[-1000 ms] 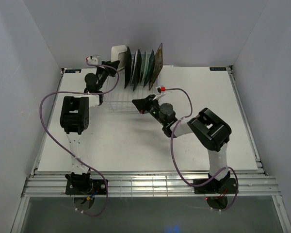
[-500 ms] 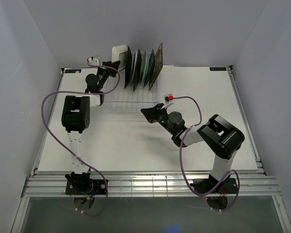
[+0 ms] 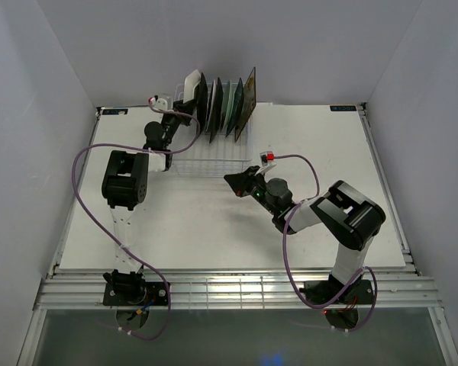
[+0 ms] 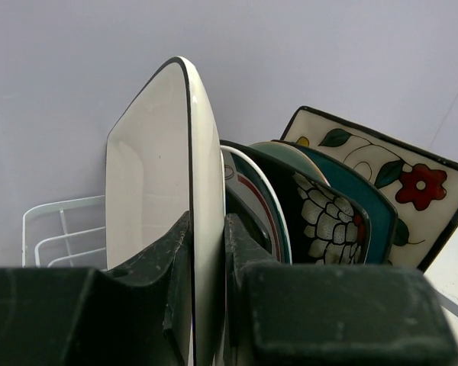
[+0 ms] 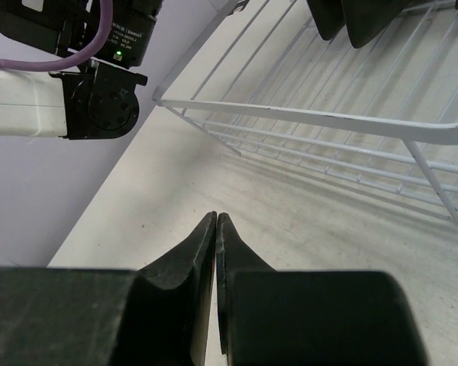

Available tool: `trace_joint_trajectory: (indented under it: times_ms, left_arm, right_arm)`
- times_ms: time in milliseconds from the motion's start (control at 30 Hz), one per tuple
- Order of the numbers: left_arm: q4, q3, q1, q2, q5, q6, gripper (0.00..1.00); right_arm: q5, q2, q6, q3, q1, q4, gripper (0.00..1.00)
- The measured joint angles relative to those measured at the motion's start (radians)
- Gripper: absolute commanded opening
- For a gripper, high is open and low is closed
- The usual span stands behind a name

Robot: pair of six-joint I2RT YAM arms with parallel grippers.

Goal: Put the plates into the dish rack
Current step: Insert the plate into the dish rack.

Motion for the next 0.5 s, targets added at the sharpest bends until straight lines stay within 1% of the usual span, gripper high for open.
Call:
trace_joint_trajectory:
  times_ms: [200, 500]
  left_arm:
    - [-0.008, 0.0, -0.026, -0.003, -0.046, 0.043, 0.0]
    - [-0.053, 0.008, -0.034, -0.023, -0.107, 0.023, 0.0]
  right_arm:
    - [0.004, -0.003, 0.0, -0.018, 0.0, 0.0, 0.08]
    - [0.007, -0.005, 0.001, -0.028, 0.0, 0.0, 0.08]
